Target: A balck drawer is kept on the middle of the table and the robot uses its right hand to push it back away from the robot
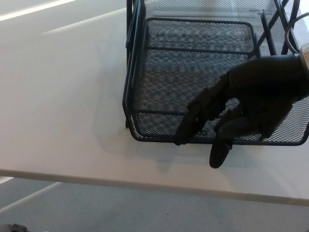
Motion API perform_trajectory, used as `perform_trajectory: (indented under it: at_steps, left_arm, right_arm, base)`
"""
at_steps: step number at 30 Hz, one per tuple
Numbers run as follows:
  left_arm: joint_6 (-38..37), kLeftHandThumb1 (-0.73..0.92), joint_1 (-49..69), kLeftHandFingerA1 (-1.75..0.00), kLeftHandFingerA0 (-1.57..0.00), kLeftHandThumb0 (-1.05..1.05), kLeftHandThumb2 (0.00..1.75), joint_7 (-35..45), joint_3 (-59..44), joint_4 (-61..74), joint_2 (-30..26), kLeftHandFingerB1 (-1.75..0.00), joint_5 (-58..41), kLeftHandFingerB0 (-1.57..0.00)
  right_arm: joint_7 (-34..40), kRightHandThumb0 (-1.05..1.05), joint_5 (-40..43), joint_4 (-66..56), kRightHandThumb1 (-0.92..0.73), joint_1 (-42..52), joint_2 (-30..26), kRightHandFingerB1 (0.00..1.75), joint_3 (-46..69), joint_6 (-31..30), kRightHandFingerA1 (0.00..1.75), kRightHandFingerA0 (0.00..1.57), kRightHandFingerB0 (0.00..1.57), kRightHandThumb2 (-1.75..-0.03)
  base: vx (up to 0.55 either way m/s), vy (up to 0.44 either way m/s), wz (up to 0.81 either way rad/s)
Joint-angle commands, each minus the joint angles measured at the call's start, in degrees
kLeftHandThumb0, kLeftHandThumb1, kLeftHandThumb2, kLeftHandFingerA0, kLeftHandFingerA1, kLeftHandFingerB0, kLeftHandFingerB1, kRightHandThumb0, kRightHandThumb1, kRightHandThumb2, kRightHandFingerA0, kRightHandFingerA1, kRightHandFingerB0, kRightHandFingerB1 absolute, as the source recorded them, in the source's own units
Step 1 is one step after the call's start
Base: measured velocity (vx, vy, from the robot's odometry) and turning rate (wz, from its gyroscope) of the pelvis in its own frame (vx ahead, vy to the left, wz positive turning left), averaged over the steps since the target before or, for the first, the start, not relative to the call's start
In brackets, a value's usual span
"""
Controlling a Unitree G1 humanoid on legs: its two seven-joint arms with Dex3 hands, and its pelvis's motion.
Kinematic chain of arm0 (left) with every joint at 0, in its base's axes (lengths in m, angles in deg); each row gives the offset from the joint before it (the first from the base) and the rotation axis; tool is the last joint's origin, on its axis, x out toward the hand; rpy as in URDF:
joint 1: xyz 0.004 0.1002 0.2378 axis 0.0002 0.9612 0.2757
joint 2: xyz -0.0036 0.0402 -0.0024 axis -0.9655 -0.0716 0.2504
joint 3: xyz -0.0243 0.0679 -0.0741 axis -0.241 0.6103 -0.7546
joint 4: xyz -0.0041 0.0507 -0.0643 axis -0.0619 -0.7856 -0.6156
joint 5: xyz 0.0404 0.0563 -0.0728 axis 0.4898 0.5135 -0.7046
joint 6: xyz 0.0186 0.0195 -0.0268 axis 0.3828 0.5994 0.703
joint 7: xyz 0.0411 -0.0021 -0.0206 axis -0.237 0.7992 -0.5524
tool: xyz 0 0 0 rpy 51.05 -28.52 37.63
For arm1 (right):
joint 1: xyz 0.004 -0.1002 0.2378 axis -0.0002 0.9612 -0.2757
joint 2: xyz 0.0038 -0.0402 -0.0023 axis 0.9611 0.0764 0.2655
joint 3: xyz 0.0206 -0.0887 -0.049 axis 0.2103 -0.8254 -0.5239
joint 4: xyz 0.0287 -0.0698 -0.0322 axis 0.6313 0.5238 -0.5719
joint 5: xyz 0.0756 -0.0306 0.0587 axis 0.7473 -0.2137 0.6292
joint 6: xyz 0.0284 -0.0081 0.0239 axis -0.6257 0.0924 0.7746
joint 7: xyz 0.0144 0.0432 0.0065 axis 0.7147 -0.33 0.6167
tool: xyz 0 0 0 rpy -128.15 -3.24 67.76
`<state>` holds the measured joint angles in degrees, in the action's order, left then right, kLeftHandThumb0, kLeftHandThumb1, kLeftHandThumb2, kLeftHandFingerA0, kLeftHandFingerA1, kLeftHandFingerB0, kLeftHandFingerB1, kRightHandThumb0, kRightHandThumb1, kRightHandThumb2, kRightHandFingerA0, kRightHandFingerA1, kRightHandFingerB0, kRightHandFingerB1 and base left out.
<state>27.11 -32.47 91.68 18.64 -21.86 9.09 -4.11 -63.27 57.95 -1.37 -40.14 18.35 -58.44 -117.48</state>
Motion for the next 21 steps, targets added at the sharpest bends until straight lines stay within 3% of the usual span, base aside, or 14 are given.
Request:
perform_trajectory:
  at_steps: [1,14,21]
  left_arm:
    - [-0.83,0.76,-0.07,-0.38,-0.47,-0.57,0.63,0.12,0.22,-0.13,-0.98,-0.32,1.05,-0.32]
    - [-1.19,0.72,0.08,-0.39,-0.47,-0.57,0.63,-0.03,-0.04,-0.08,-1.05,-0.33,0.80,-0.32]
    - [-0.93,0.73,0.05,-0.38,-0.46,-0.58,0.63,0.22,-0.03,-0.05,-0.96,-0.32,0.77,-0.31]
  right_arm:
    - [1.89,-0.67,-3.34,-0.11,-0.80,-1.18,0.75,0.37,1.76,-1.39,0.42,0.49,0.38,-0.64]
    - [0.42,-0.62,1.66,-6.38,-0.79,-4.80,3.28,0.36,10.53,-5.99,0.40,0.47,0.41,-0.64]
    - [0.60,-0.65,0.46,-7.54,-0.77,-5.24,2.74,0.36,10.91,-6.36,0.41,0.44,0.37,-0.65]
  base:
    - [0.00,0.000,0.00]
    - [0.00,0.000,0.00]
    - [0.00,0.000,0.00]
